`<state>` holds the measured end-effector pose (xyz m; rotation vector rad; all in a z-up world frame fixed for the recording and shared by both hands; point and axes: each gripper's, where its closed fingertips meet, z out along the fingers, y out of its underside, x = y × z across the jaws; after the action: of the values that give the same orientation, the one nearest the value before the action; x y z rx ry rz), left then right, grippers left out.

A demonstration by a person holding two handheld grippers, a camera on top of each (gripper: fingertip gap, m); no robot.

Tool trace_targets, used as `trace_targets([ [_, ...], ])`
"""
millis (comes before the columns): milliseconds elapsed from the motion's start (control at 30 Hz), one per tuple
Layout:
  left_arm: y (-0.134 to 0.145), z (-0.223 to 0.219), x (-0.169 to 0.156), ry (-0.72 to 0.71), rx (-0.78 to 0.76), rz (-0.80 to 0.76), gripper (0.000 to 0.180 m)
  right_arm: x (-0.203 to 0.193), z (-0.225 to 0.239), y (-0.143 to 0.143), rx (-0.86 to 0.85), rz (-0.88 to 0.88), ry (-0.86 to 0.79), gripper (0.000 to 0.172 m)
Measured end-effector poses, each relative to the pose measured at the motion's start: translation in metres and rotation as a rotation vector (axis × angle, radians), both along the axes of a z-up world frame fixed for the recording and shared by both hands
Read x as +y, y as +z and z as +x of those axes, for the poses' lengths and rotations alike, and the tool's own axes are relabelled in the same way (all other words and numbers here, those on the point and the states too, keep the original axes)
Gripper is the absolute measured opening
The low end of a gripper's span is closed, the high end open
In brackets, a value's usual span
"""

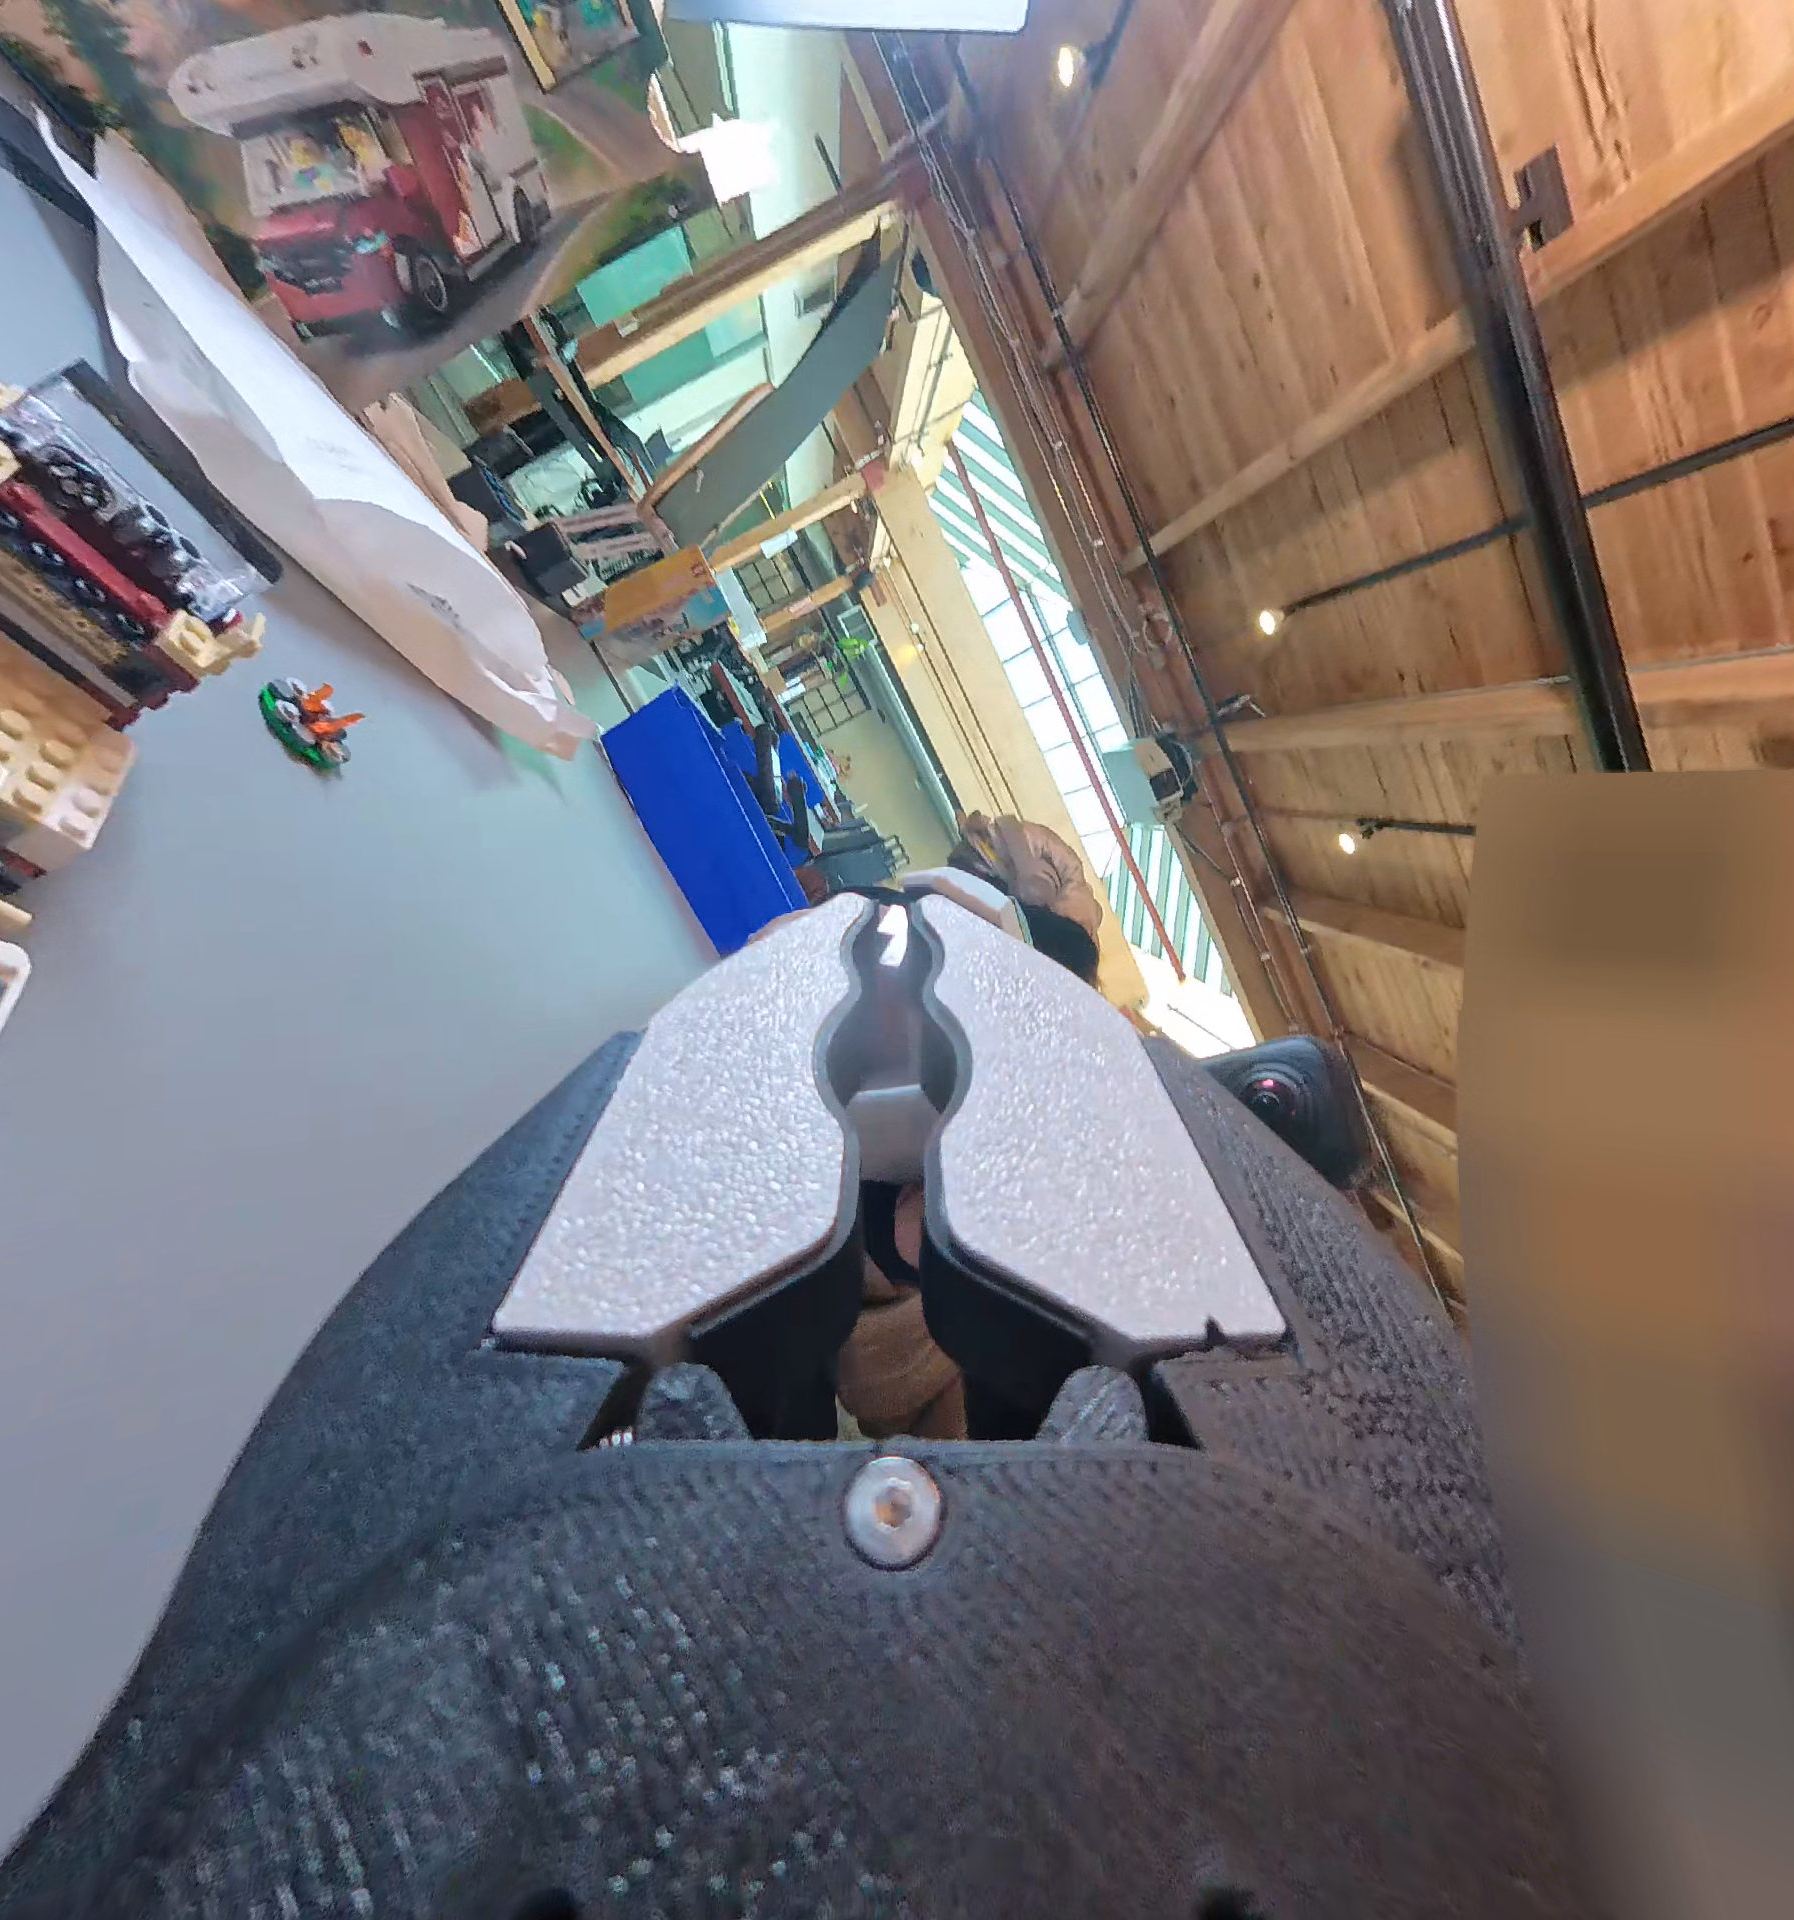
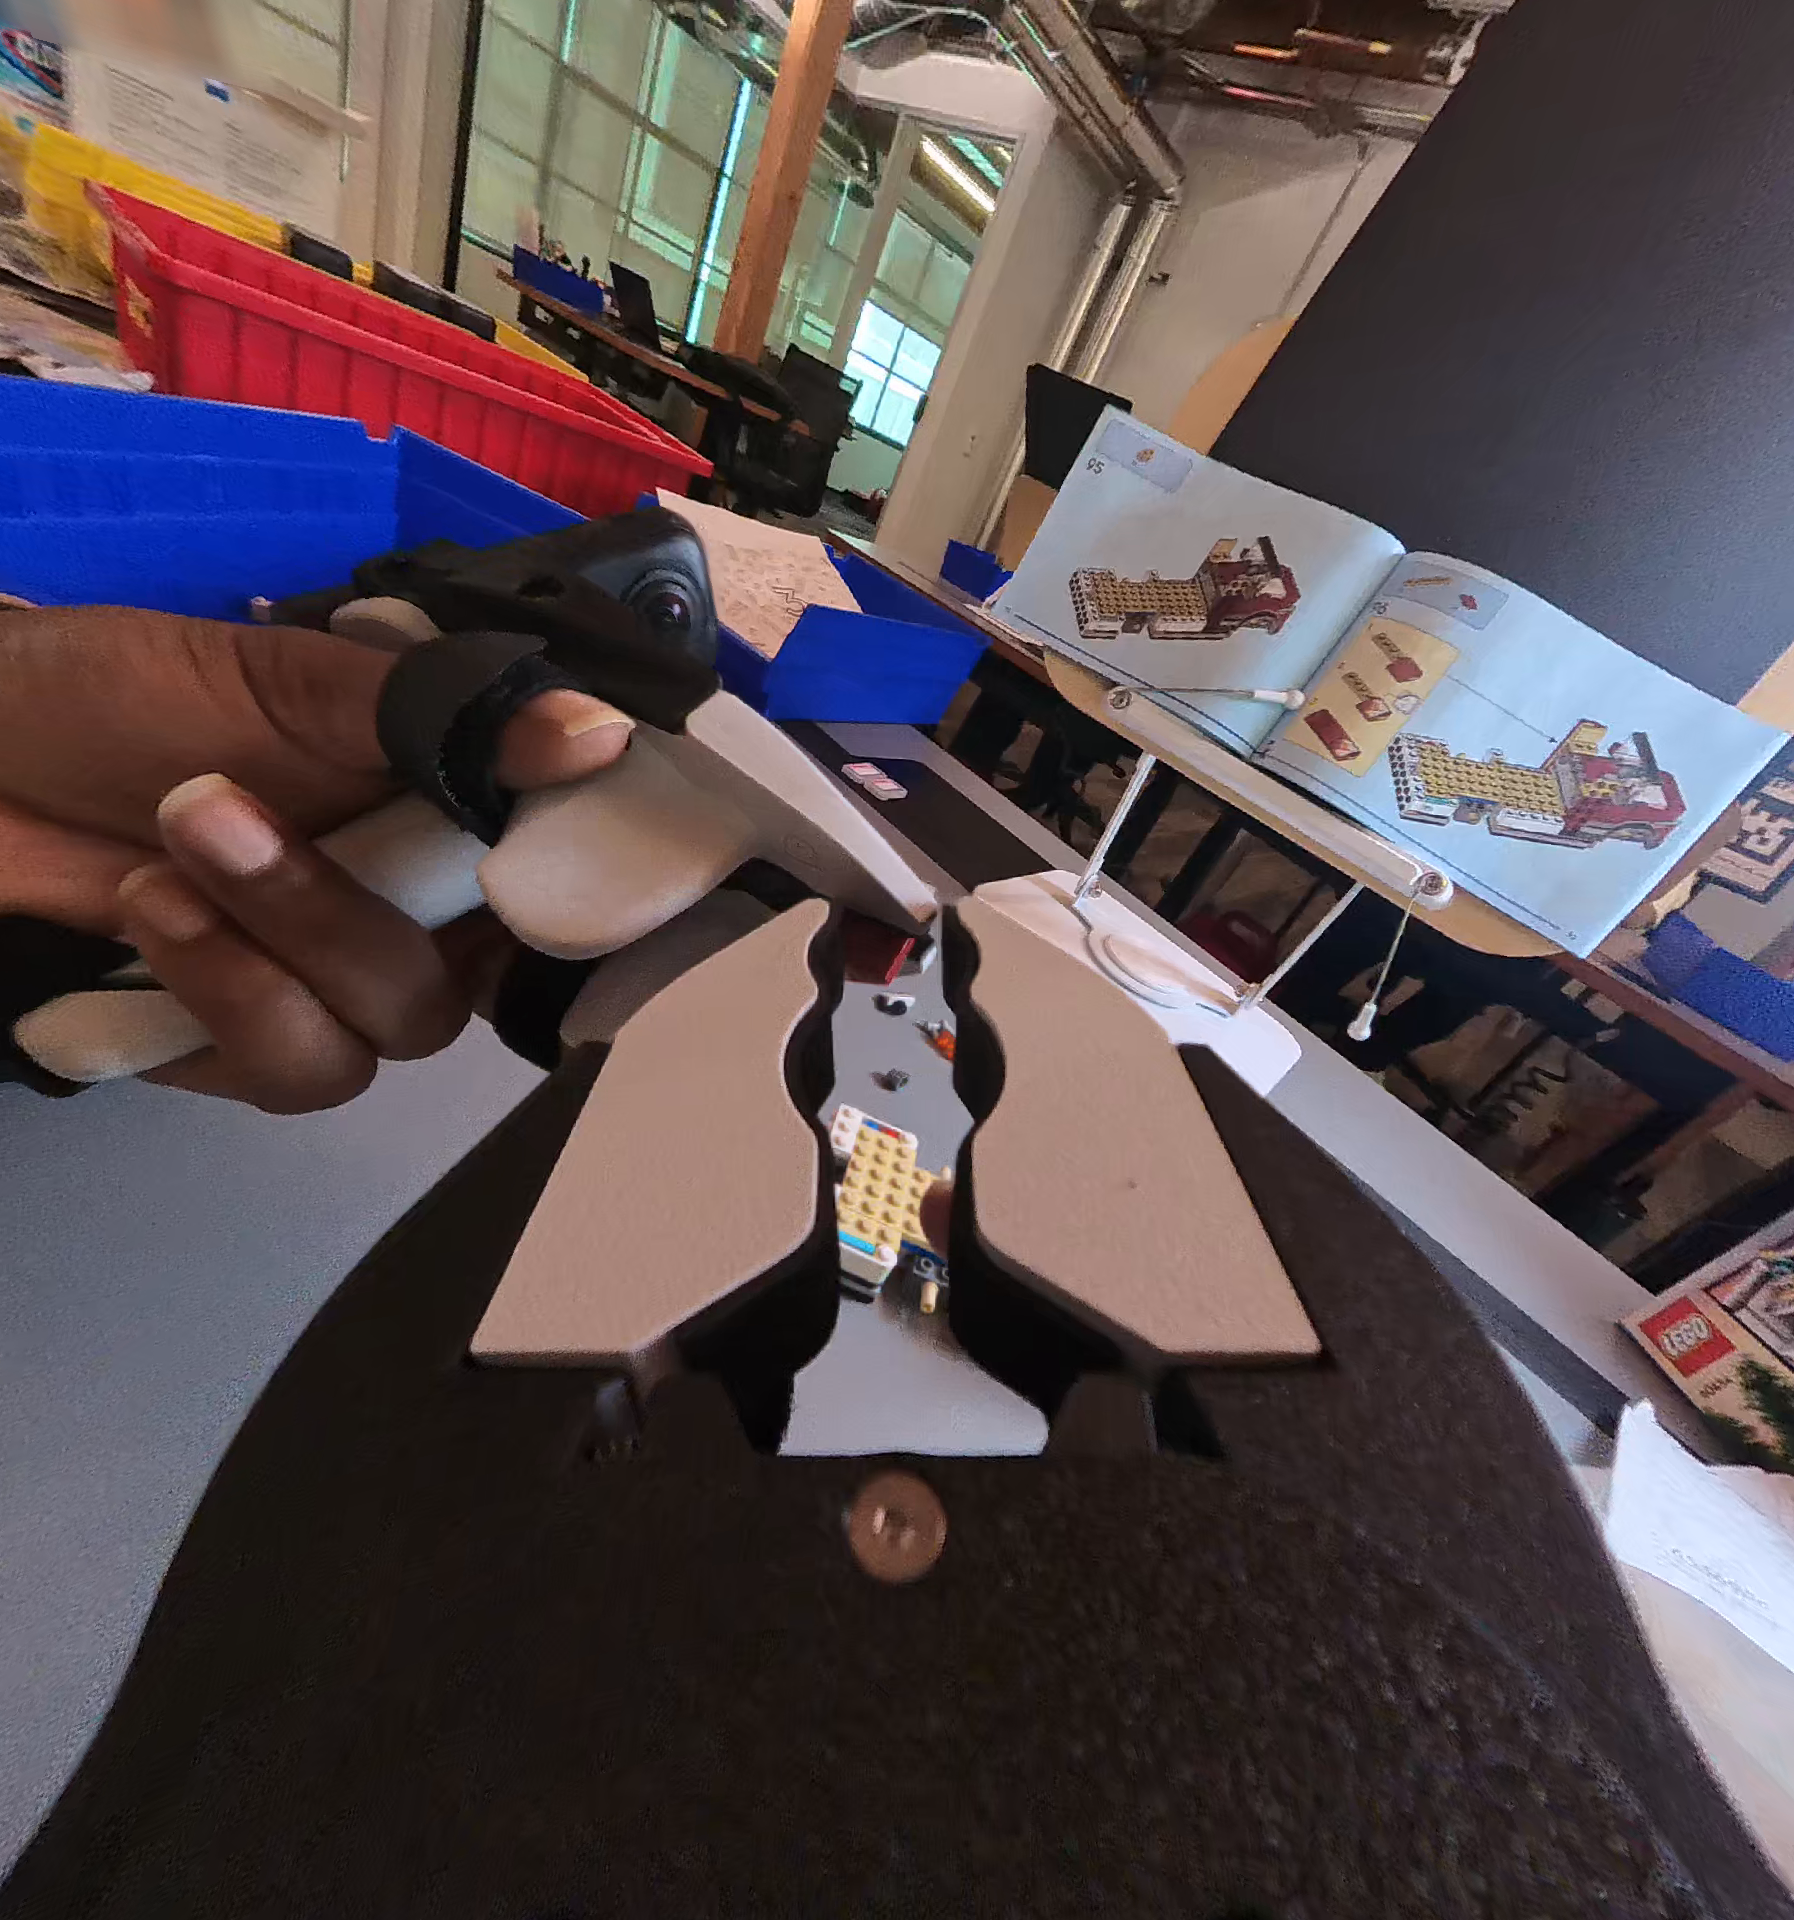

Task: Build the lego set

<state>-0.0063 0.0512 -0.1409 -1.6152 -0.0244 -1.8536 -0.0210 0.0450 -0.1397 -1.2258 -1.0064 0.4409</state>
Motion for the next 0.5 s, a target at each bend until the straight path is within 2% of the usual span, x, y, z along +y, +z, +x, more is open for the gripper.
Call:
trace_targets([
  [133, 0.002, -0.007, 0.006, 0.072, -0.044, -0.012, 0.004, 0.002, -0.002, -0.003, -0.030, 0.025, -0.040, 0.034],
  [200, 0.005, -0.008, 0.006, 0.078, -0.067, -0.017, 0.004, 0.004, -0.004, -0.006, -0.034, 0.018, -0.061, 0.035],
  [367, 0.006, -0.005, 0.007, 0.108, -0.080, -0.027, 0.005, 0.008, -0.005, -0.004, -0.041, 0.055, -0.114, 0.020],
  [500, 0.007, -0.017, 0.009, 0.155, -0.019, 0.047, 0.010, 0.008, -0.004, -0.009, -0.069, 0.025, -0.046, 0.017],
])
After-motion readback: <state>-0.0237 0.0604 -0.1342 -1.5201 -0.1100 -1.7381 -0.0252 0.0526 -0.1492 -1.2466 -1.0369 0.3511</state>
